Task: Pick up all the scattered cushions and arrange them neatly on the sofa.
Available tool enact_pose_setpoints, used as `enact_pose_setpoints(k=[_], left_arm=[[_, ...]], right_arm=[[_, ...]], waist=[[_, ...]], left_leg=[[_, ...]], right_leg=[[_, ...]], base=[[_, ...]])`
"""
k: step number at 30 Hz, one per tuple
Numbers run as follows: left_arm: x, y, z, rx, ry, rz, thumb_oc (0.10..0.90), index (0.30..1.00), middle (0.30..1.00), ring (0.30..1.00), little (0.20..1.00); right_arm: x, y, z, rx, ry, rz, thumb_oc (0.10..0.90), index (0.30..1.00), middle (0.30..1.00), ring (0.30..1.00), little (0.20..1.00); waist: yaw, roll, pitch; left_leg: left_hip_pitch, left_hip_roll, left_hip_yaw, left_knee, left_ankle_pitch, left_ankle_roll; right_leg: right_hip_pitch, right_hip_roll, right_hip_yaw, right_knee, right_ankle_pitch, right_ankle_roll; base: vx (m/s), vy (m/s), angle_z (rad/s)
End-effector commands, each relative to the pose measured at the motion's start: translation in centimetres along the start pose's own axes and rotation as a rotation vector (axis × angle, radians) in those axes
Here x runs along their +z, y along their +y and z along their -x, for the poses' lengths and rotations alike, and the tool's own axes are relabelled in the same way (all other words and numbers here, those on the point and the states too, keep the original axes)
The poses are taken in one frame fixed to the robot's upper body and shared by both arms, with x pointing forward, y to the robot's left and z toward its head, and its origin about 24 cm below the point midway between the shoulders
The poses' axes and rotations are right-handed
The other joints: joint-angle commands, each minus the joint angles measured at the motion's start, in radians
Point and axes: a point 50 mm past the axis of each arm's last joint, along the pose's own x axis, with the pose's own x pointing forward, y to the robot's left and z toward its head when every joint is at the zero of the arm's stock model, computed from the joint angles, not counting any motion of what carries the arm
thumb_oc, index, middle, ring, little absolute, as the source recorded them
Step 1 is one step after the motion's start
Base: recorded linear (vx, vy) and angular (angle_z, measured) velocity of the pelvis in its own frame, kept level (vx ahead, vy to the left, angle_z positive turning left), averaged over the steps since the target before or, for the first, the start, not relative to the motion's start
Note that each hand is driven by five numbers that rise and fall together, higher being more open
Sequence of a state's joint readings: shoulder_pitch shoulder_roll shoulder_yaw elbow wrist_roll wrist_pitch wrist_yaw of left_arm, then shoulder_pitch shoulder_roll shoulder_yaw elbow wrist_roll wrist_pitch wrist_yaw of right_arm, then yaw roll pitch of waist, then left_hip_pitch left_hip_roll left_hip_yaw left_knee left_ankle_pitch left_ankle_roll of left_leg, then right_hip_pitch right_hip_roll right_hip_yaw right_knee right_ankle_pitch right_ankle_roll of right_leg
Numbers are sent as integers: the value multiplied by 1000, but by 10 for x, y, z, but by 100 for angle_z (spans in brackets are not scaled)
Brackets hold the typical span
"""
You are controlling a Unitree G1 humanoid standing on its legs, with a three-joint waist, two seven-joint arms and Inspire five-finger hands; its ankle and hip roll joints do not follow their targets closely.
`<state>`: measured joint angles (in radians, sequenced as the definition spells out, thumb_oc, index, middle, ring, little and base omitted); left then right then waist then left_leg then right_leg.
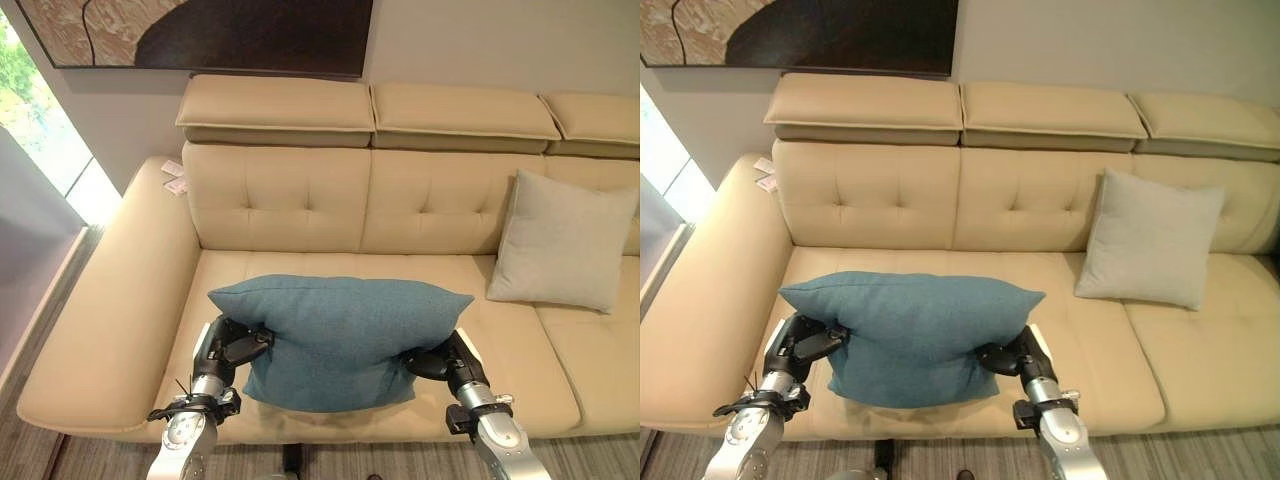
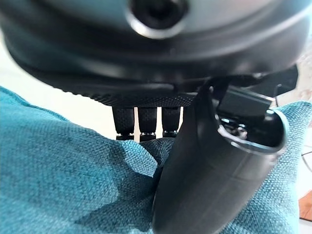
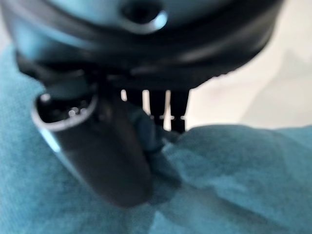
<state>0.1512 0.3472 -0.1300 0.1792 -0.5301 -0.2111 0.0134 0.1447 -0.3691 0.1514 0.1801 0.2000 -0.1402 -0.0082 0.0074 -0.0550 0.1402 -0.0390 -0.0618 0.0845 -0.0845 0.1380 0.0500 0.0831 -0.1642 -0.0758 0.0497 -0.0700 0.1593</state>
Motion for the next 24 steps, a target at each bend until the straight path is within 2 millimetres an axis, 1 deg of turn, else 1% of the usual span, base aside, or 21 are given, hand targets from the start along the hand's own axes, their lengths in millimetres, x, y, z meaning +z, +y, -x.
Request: enact_pose_setpoints(k=[1,2,3,4,7,8,9,10,13,14,19,24], left_arm=[[57,-47,-13,-229,-318,41,400,300,300,300,300],[57,-47,-13,-229,-318,41,400,300,300,300,300],[61,-43,-14,-211,-329,23,400,300,300,300,300],[59,-40,-13,-204,-322,16,400,300,300,300,300],[55,-40,-12,-205,-311,21,400,300,300,300,300],[54,-41,-12,-209,-308,23,400,300,300,300,300],[55,-42,-12,-210,-312,21,400,300,300,300,300],[54,-44,-13,-213,-309,21,400,300,300,300,300],[52,-45,-12,-211,-303,40,400,300,300,300,300],[50,-45,-11,-221,-292,40,400,300,300,300,300],[48,-45,-8,-233,-284,34,400,300,300,300,300],[50,-45,-7,-229,-292,29,400,300,300,300,300]], right_arm=[[75,14,-22,81,-378,-4,400,300,300,300,300],[75,14,-22,81,-378,-4,400,300,300,300,300],[81,21,-26,104,-401,-3,400,300,300,300,300],[78,24,-25,108,-394,-9,400,300,300,300,300],[74,21,-24,96,-377,4,400,300,300,300,300],[74,19,-24,89,-375,8,400,300,300,300,300],[71,16,-23,71,-364,4,400,300,300,300,300],[70,15,-22,71,-360,10,400,300,300,300,300],[69,14,-22,65,-355,9,400,300,300,300,300],[68,12,-20,60,-353,12,400,300,300,300,300],[64,8,-17,46,-335,12,400,300,300,300,300],[66,4,-16,28,-346,19,400,300,300,300,300]], waist=[[12,-29,-94],[12,-29,-94],[11,-19,-72],[10,-7,-66],[-4,1,-73],[-11,3,-76],[-18,-1,-73],[-20,-5,-75],[-19,-9,-86],[-20,-7,-100],[-28,-3,-108],[-32,0,-114]], left_leg=[[-42,64,-26,121,-148,-67],[-42,64,-26,121,-148,-67],[-20,64,-8,122,-158,-41],[1,65,-1,95,-155,-29],[25,57,-11,50,-147,-31],[36,52,-15,31,-146,-33],[35,47,-23,30,-145,-36],[41,40,-24,21,-145,-36],[45,35,-24,9,-144,-40],[50,39,-25,-3,-146,-44],[58,44,-38,-3,-150,-57],[63,48,-43,-3,-155,-67]], right_leg=[[-31,100,-8,44,-8,-53],[-31,100,-8,44,-8,-53],[-105,89,5,179,44,-14],[-168,83,7,248,57,-2],[-188,98,6,168,45,-17],[-193,105,6,107,54,-22],[-201,106,14,58,62,-19],[-186,104,19,26,71,-22],[-164,104,21,-8,79,-26],[-137,103,13,-44,89,-27],[-94,108,-5,-101,96,-34],[-69,110,-20,-135,96,-35]], base=[[0,0,0],[40,141,0],[66,225,-11],[108,249,-49],[87,37,-46],[117,-55,-6],[114,-74,7],[101,-75,15],[70,-59,18],[139,-115,-3],[98,-85,11],[79,-55,6]])
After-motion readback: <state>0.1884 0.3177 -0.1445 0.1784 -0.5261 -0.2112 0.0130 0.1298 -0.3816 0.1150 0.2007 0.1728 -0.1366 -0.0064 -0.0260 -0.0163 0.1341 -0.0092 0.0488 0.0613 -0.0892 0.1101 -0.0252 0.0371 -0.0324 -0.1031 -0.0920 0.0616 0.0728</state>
